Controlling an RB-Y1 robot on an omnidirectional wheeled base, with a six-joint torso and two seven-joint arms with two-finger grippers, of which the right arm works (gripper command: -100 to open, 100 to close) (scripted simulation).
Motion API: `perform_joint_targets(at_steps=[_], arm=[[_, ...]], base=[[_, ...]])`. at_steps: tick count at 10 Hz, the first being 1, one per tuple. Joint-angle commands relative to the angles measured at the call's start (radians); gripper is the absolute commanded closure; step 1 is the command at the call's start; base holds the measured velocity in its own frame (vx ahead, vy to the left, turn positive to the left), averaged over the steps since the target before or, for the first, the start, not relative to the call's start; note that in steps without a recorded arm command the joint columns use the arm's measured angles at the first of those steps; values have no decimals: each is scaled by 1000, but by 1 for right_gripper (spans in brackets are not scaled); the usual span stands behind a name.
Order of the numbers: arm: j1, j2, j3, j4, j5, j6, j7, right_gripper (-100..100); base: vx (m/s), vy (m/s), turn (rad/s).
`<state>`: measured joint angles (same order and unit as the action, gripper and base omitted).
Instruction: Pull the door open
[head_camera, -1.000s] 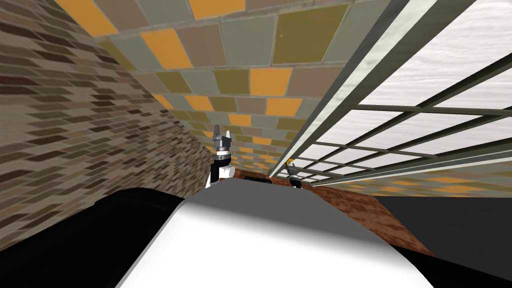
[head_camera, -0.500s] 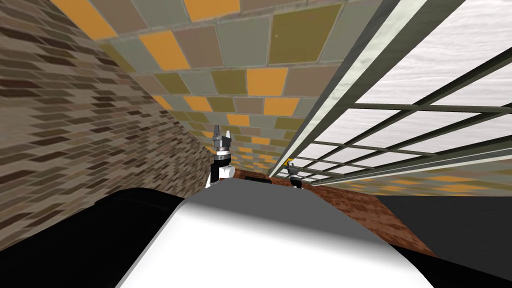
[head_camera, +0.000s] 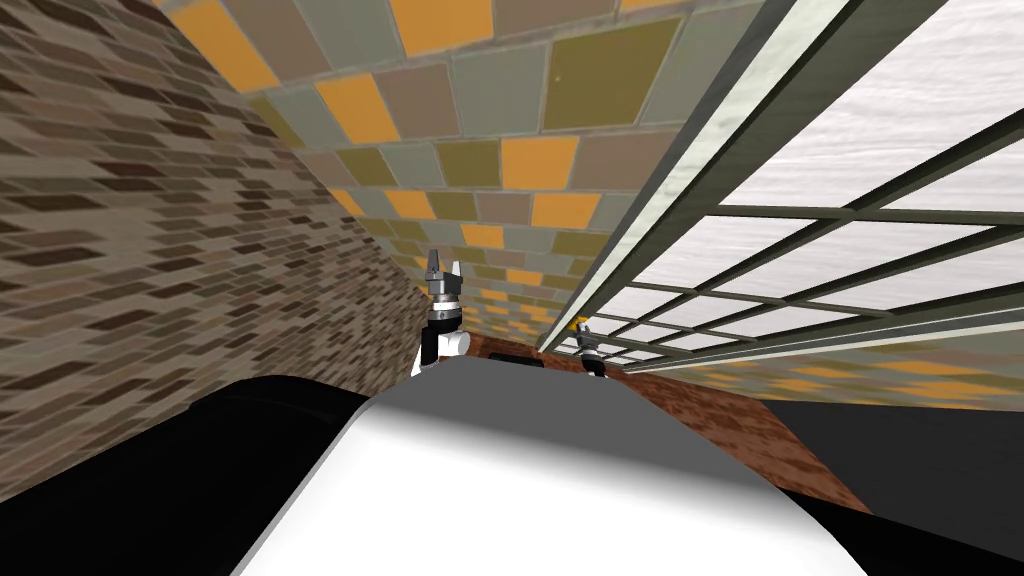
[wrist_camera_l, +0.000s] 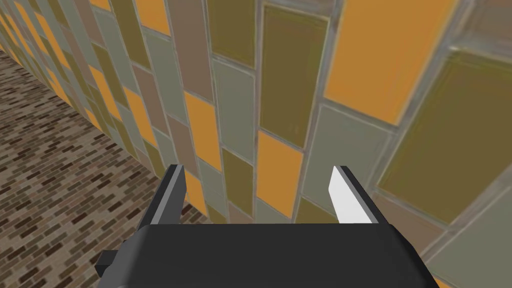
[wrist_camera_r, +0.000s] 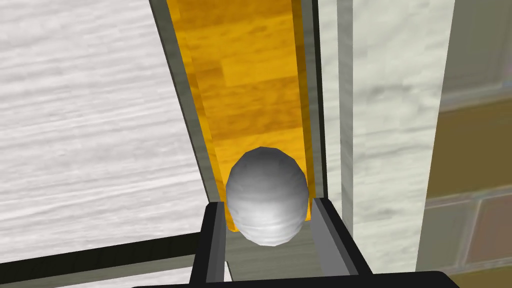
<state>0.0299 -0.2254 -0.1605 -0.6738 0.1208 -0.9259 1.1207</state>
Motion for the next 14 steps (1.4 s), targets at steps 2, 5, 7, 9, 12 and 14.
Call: perform_joint_targets(at_steps=[2, 5, 7, 9, 12, 14], arm=[[2, 3, 3, 2, -11, 2, -63, 100], [2, 1, 1, 4, -31, 3, -145, 100], [2, 0, 1, 5, -38, 3, -179, 100], [3, -1, 0, 7, -53, 4, -240, 100], [26, -18, -8, 3, -45, -12, -202, -100], [45, -29, -11, 0, -34, -27, -160, -100]], base=[[-73, -9, 64], [-65, -11, 84], [-54, -22, 72], [-47, -8, 67], [-52, 11, 21], [-43, 54, -33]])
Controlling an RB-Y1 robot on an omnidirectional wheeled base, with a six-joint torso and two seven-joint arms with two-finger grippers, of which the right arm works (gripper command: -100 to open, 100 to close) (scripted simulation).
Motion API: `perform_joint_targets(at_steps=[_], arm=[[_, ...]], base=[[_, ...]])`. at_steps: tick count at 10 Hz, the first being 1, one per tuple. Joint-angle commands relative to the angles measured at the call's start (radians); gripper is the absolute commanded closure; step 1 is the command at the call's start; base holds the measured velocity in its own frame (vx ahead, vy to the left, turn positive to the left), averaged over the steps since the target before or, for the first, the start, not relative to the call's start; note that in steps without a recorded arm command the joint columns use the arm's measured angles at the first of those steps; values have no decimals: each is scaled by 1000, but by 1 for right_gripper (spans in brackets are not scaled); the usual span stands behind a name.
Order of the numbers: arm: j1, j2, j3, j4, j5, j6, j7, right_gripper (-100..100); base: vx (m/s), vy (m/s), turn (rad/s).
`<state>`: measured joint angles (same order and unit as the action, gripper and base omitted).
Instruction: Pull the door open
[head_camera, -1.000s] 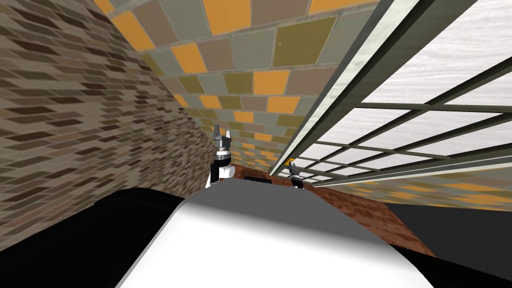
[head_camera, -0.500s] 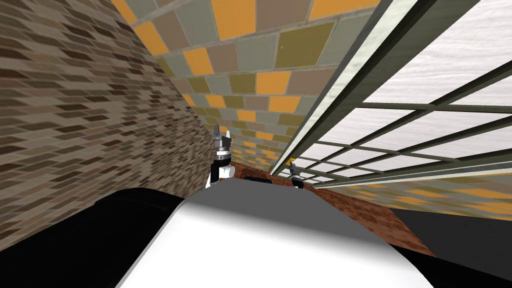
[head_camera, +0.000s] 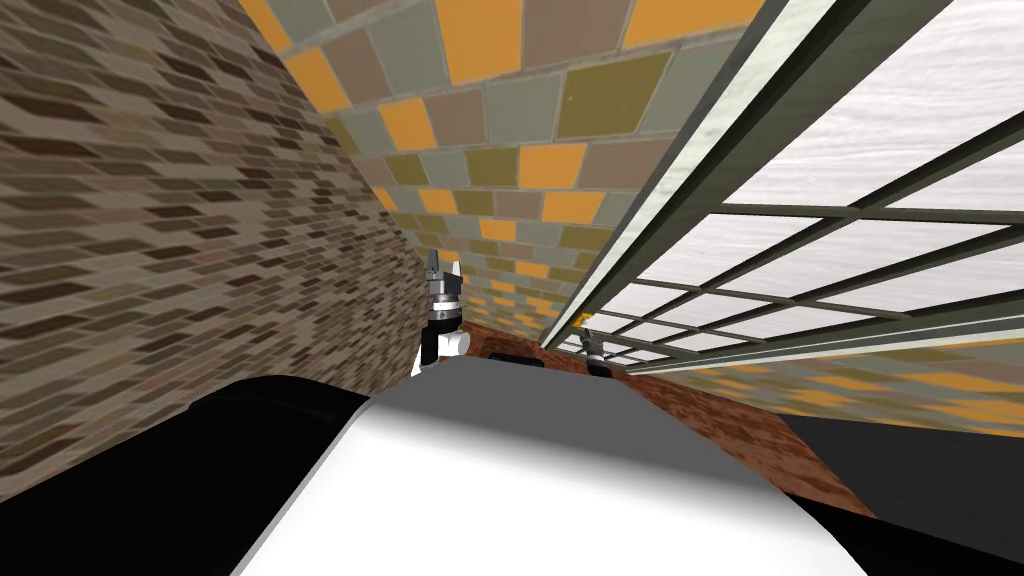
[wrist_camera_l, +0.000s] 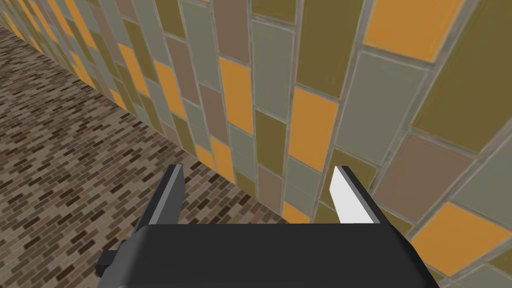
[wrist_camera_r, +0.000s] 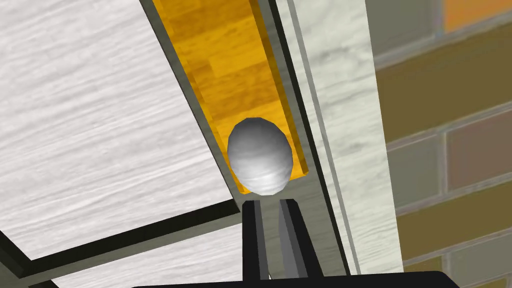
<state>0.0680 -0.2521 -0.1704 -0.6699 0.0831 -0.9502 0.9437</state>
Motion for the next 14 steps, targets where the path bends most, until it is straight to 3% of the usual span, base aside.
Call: perform_joint_targets(at_steps=[1, 8, 9, 14], arm=[[18, -9, -3, -6, 11, -12, 40, -100], [89, -52, -15, -18, 53, -70, 192, -100], [80, -50, -14, -11, 49, -67, 175, -100], [49, -35, -42, 5, 33, -43, 208, -100]], base=[[-52, 49, -33], [-51, 44, -30], [-20, 16, -10], [159, -37, 90]])
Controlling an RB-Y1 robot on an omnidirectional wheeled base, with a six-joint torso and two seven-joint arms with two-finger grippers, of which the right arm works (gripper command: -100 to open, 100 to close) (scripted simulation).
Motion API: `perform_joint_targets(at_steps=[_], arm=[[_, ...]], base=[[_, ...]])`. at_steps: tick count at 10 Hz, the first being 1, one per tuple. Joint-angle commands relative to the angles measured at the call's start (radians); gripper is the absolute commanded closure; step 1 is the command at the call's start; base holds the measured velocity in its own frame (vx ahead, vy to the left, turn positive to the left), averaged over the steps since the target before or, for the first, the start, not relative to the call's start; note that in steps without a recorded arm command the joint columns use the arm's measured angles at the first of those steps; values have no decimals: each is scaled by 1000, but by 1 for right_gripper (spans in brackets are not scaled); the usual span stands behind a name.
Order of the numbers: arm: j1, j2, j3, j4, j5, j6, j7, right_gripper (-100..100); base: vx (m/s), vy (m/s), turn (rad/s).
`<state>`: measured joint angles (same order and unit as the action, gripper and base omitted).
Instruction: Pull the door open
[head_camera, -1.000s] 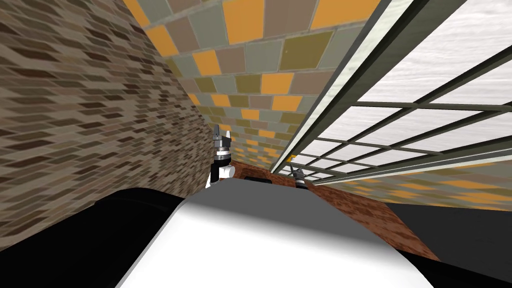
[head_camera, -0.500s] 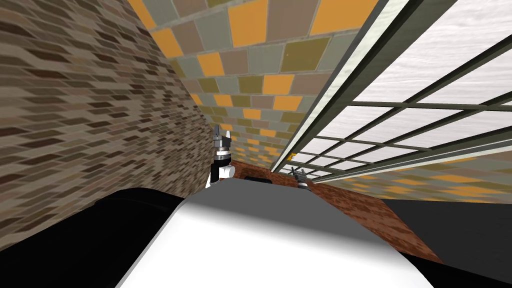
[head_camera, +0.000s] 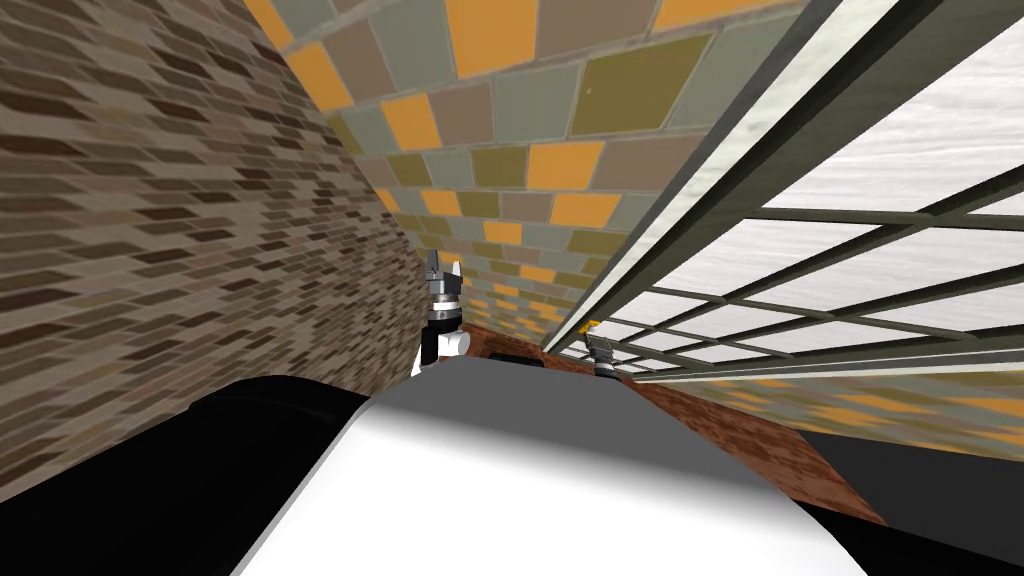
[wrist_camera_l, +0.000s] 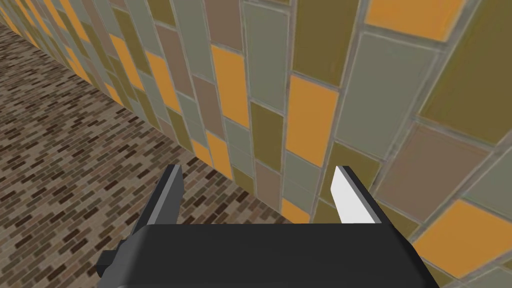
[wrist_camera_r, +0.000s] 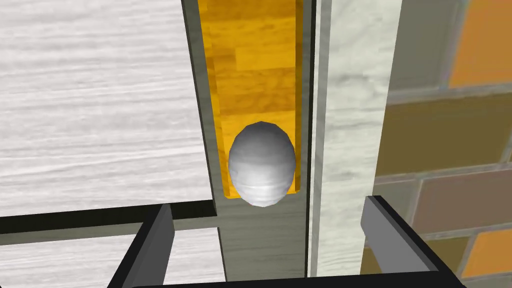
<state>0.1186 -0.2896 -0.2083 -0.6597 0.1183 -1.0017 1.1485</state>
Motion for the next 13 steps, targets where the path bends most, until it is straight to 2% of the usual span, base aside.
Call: perform_joint_targets(at_steps=[1, 2, 3, 4, 9, 13], arm=[[-8, 5, -9, -2, -6, 13, 9, -100], [-13, 8, -14, 1, -9, 18, 15, -100], [-12, 5, -11, 5, -7, 11, 10, -100], [-12, 5, -11, 5, -7, 11, 10, 100], [-12, 5, -11, 5, -7, 11, 10, 100], [-17, 6, -1, 10, -21, 15, -84, 100]], base=[[199, -51, 88], [203, -57, 61], [88, -26, 8], [-16, 9, -6], [-15, 4, 2], [-16, -9, 23]])
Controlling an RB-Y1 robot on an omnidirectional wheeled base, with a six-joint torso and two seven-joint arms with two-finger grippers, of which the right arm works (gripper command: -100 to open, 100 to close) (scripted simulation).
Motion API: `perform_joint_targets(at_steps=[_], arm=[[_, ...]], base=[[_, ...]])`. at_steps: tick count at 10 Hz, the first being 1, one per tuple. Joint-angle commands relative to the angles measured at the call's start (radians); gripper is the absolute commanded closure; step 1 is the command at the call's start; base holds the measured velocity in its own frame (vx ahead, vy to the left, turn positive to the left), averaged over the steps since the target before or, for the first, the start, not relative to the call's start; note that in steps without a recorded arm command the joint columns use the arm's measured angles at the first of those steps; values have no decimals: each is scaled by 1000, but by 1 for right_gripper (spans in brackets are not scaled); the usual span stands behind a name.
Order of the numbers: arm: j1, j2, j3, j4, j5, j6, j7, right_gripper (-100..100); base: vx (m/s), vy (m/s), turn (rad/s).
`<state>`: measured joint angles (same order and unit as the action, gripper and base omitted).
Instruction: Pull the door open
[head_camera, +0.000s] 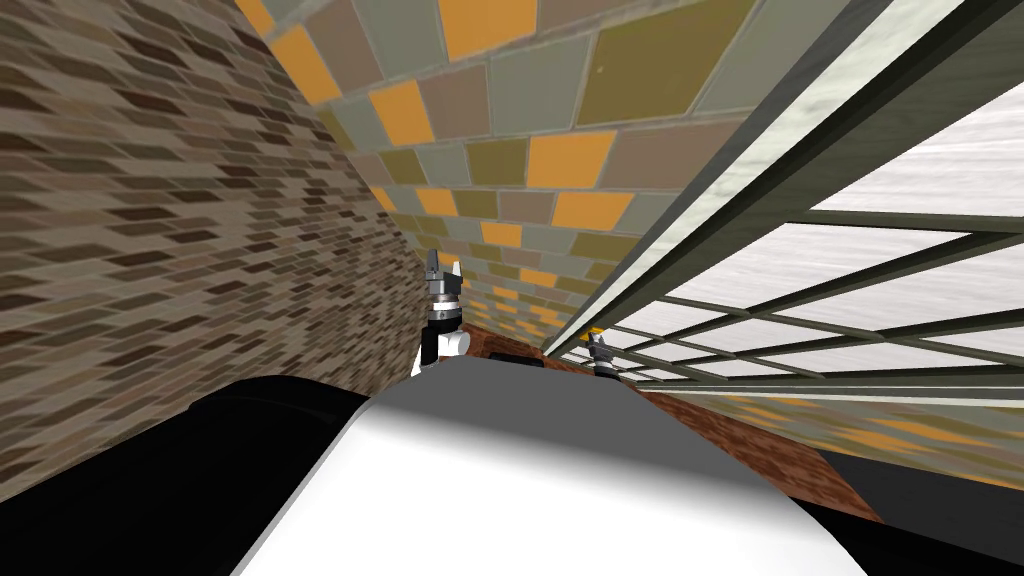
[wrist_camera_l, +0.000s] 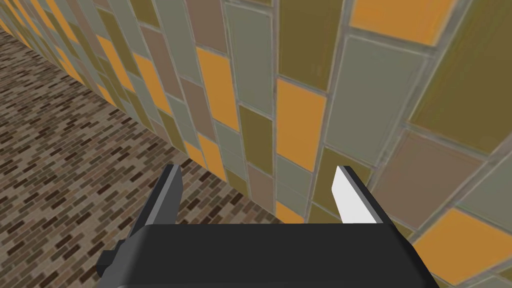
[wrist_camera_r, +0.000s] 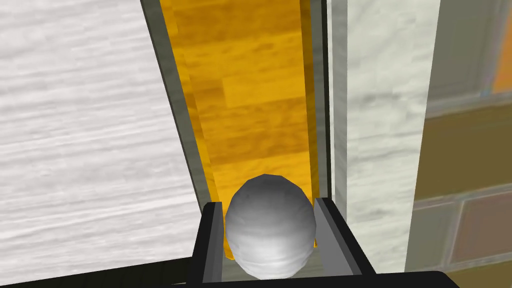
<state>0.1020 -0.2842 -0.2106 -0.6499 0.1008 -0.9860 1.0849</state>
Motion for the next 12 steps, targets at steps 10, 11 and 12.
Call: perform_joint_targets(at_steps=[10, 11, 12], arm=[[-15, -2, 26, 10, -45, 4, -264, 100], [-17, -2, 29, 12, -51, 4, -291, 100], [-17, -2, 29, 12, -51, 4, -299, 100]], base=[[-26, -11, 25], [-29, -16, 34], [-23, -9, 18]])
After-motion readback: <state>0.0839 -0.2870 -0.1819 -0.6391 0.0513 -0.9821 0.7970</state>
